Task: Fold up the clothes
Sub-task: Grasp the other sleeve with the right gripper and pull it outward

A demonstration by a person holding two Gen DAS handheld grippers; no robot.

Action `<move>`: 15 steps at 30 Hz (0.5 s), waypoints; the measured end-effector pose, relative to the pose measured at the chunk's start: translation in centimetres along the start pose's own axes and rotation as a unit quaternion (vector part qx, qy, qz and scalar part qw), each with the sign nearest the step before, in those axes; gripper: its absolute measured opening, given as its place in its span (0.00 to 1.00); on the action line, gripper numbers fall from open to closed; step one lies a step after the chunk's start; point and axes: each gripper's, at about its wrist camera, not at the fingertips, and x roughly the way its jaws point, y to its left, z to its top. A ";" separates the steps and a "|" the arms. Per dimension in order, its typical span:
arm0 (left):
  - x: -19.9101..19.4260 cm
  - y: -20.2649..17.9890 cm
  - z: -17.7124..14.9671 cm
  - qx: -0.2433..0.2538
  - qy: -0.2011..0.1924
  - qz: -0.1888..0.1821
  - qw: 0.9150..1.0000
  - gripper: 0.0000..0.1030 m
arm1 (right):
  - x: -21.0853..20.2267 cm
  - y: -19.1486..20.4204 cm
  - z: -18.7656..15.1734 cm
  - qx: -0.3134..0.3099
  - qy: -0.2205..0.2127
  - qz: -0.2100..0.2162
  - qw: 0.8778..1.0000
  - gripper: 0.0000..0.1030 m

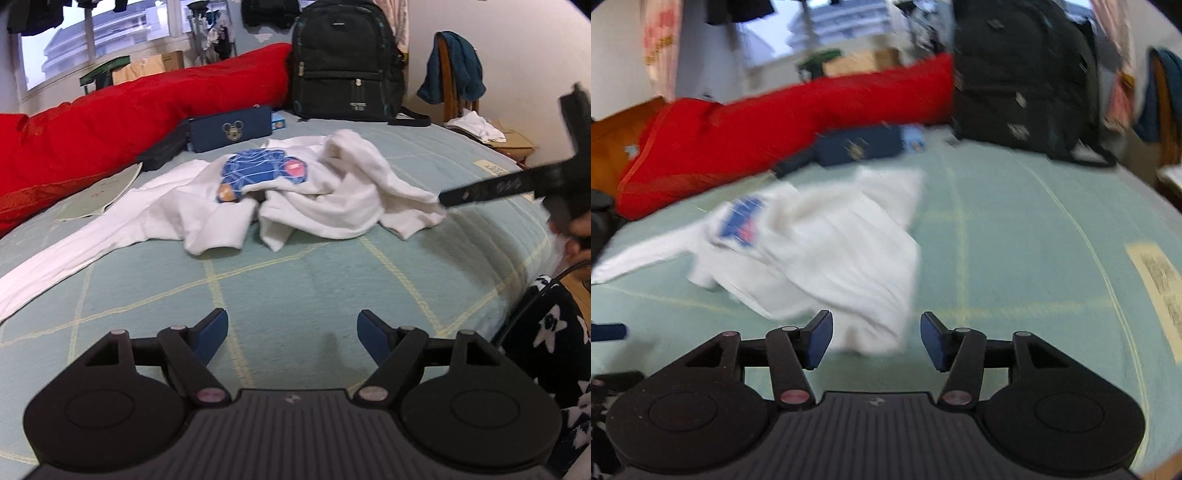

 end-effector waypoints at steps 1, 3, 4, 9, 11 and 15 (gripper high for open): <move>-0.1 -0.3 0.0 0.003 0.000 -0.003 1.000 0.75 | 0.6 -0.4 -0.3 0.007 0.005 -0.001 1.000 0.56; -0.4 -0.8 0.1 0.008 -0.002 -0.006 1.000 0.75 | 2.0 -1.3 -0.9 0.021 0.015 -0.002 1.000 0.56; -0.5 -0.9 0.2 0.009 -0.002 -0.004 1.000 0.75 | 2.9 -1.4 -0.9 0.029 0.016 0.001 0.999 0.55; -0.7 -1.2 0.3 0.012 0.005 0.012 1.000 0.75 | 4.7 -0.6 -0.6 0.020 0.003 0.001 1.000 0.14; -0.6 -1.2 0.4 0.010 0.006 0.014 1.000 0.75 | 3.8 -0.9 -0.3 -0.003 -0.005 -0.030 1.000 0.06; -0.3 -1.6 0.4 0.015 0.007 0.009 1.000 0.75 | 1.1 -3.0 0.7 -0.021 -0.029 -0.097 0.995 0.06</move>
